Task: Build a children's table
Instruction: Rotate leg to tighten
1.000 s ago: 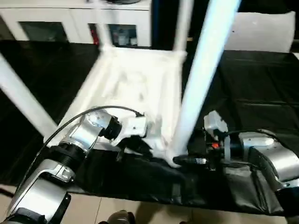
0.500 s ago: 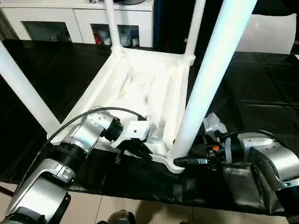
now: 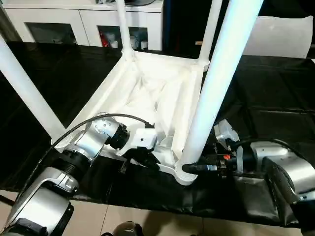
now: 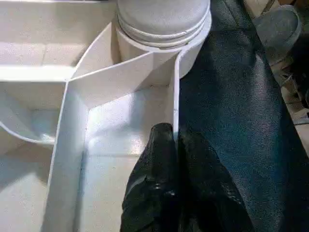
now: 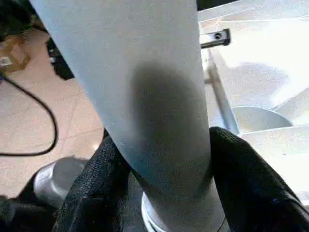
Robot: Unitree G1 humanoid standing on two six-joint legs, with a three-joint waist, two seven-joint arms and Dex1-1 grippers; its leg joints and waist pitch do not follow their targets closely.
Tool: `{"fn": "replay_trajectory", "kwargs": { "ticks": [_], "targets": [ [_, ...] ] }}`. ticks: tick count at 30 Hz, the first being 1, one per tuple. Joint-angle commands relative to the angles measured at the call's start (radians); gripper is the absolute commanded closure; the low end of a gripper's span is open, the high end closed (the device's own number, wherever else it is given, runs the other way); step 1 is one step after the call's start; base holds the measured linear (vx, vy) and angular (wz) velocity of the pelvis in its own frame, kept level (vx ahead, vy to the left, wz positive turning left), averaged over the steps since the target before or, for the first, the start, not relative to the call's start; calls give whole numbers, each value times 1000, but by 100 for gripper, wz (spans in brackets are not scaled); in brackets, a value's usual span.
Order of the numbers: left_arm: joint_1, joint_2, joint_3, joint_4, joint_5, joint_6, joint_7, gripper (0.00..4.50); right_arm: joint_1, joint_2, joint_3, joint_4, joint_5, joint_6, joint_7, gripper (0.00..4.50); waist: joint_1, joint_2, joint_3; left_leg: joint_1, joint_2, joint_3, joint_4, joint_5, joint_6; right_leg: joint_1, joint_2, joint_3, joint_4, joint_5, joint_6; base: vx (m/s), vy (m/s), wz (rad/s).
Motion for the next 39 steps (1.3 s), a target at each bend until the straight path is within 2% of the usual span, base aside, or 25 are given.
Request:
{"fn": "replay_trajectory", "kwargs": {
  "ticks": [1, 3, 4, 5, 6, 8, 9, 10, 11, 12, 14, 15, 17, 19, 22, 24, 25, 26, 27, 29, 31, 32, 35, 36, 39],
  "targets": [
    [13, -29, 9, -12, 27, 57, 110, 450, 29, 73, 19, -36, 19, 22, -96, 238, -5, -13, -72, 32, 76, -30, -70, -168, 54, 39, -72, 42, -69, -94, -267, 0, 0, 0],
    [15, -59, 34, -5, 23, 112, 184, 450, 34, 139, 13, -18, -36, 5, -228, 238, -15, -13, -64, 30, 73, -32, -79, -219, 22, 35, -71, 42, -79, -186, -249, 0, 0, 0],
    [17, -76, 49, -6, 16, 136, 218, 450, 30, 176, 7, -3, -61, 17, -304, 240, -22, -16, -56, 36, 68, -36, -83, -288, -12, 33, -73, 41, -92, -319, -220, -53, -8, -5],
    [20, -91, 62, -8, 9, 156, 247, 450, 25, 209, 1, 10, -82, 29, -371, 240, -30, -12, -51, 42, 68, -41, -86, -341, -43, 28, -77, 43, -102, -441, -187, -53, -8, -5],
    [21, -105, 72, -6, 9, 169, 281, 450, 22, 235, -4, 20, -97, 38, -418, 243, -41, -18, -47, 46, 66, -48, -91, -387, -65, 24, -80, 41, -112, -542, -155, -62, -2, -7],
    [16, -145, 93, 9, 16, 199, 376, 450, 4, 307, -26, 48, -117, 58, -531, 243, -55, -12, -49, 42, 66, -58, -97, -417, -76, 31, -81, 38, -116, -593, -113, -59, 15, -12],
    [15, -154, 98, 12, 16, 208, 394, 450, -1, 321, -30, 54, -120, 61, -551, 246, -62, -10, -48, 43, 66, -58, -99, -430, -80, 27, -78, 37, -117, -585, -112, 0, 0, 0],
    [7, -187, 117, 24, 13, 240, 459, 450, -18, 372, -46, 73, -130, 72, -627, 246, -75, -16, -50, 40, 64, -62, -103, -447, -89, 31, -74, 31, -117, -565, -110, 0, 0, 0],
    [-3, -212, 135, 37, 13, 253, 521, 450, -34, 412, -62, 91, -141, 78, -695, 248, -84, -13, -52, 37, 62, -66, -106, -453, -92, 33, -74, 27, -116, -537, -112, 0, 0, 0],
    [-9, -225, 144, 44, 13, 260, 553, 450, -42, 433, -71, 100, -147, 81, -731, 248, -93, -11, -50, 45, 62, -65, -106, -479, -95, 24, -71, 28, -121, -530, -117, 0, 0, 0],
    [-19, -251, 161, 50, 16, 286, 598, 450, -64, 480, -92, 129, -164, 98, -813, 248, -101, -13, -51, 49, 62, -63, -104, -487, -86, 22, -72, 31, -125, -500, -126, 0, 0, 0],
    [-25, -264, 167, 53, 23, 292, 627, 450, -79, 506, -107, 152, -175, 108, -862, 248, -105, -8, -53, 42, 60, -63, -107, -472, -83, 28, -71, 30, -122, -468, -132, 0, 0, 0],
    [-29, -272, 176, 54, 22, 303, 641, 450, -88, 524, -110, 160, -179, 93, -874, 248, -105, -7, -56, 45, 61, -60, -108, -463, -79, 27, -68, 32, -121, -411, -140, 0, 0, 0],
    [-41, -280, 188, 64, 21, 312, 665, 450, -100, 551, -125, 170, -182, 64, -896, 192, -106, -8, -57, 47, 60, -54, -107, -451, -72, 25, -67, 36, -122, -371, -151, 0, 0, 0],
    [-47, -272, 181, 69, 30, 299, 659, 450, -107, 564, -148, 175, -175, 44, -908, 158, -104, -10, -59, 42, 59, -50, -105, -406, -47, 28, -69, 42, -117, -317, -168, 0, 0, 0],
    [-47, -261, 178, 68, 30, 292, 646, 450, -104, 549, -150, 166, -181, 17, -898, 142, -100, -8, -63, 41, 59, -45, -101, -360, -32, 30, -66, 43, -114, -274, -175, 0, 0, 0],
    [-47, -255, 176, 68, 29, 283, 635, 450, -101, 541, -151, 161, -177, 12, -884, 134, -101, -15, -63, 39, 59, -43, -101, -352, -26, 31, -65, 43, -114, -269, -176, 0, 0, 0],
    [-47, -247, 171, 70, 31, 276, 623, 450, -95, 526, -144, 151, -177, 0, -859, 134, -96, -9, -65, 41, 60, -43, -99, -345, -17, 31, -67, 43, -114, -279, -177, 0, 0, 0],
    [-47, -246, 171, 70, 31, 275, 621, 450, -94, 523, -143, 149, -177, -1, -855, 124, -95, -11, -65, 39, 60, -41, -97, -334, -11, 31, -67, 44, -115, -280, -177, 0, 0, 0],
    [-38, -225, 161, 65, 29, 245, 578, 450, -75, 476, -130, 116, -172, -10, -785, 95, -89, -14, -66, 40, 59, -38, -94, -322, -1, 30, -65, 45, -117, -290, -173, 0, 0, 0],
    [-21, -181, 136, 55, 27, 197, 483, 450, -45, 383, -132, 77, -158, -43, -660, 79, -84, -18, -71, 32, 60, -37, -90, -272, 13, 40, -66, 44, -110, -237, -179, 0, 0, 0],
    [-21, -181, 136, 54, 27, 197, 483, 450, -45, 383, -132, 77, -158, -44, -659, 79, -81, -17, -73, 32, 61, -36, -88, -255, 21, 40, -65, 43, -106, -213, -183, 0, 0, 0],
    [-12, -152, 114, 46, 30, 151, 424, 450, -34, 322, -126, 66, -155, -58, -586, 45, -81, -19, -76, 30, 60, -32, -81, -209, 47, 41, -64, 43, -97, -132, -216, 0, 0, 0],
    [-8, -121, 94, 46, 35, 122, 368, 450, -27, 256, -119, 54, -136, -68, -495, 42, -79, -20, -79, 27, 59, -30, -76, -158, 68, 46, -64, 40, -89, -68, -241, 0, 0, 0],
    [-5, -82, 71, 41, 25, 72, 266, 450, -26, 161, -107, 44, -106, -70, -353, 8, -71, -17, -80, 31, 62, -29, -72, -140, 94, 48, -63, 37, -85, -39, -260, 0, 0, 0]
  ]
}}
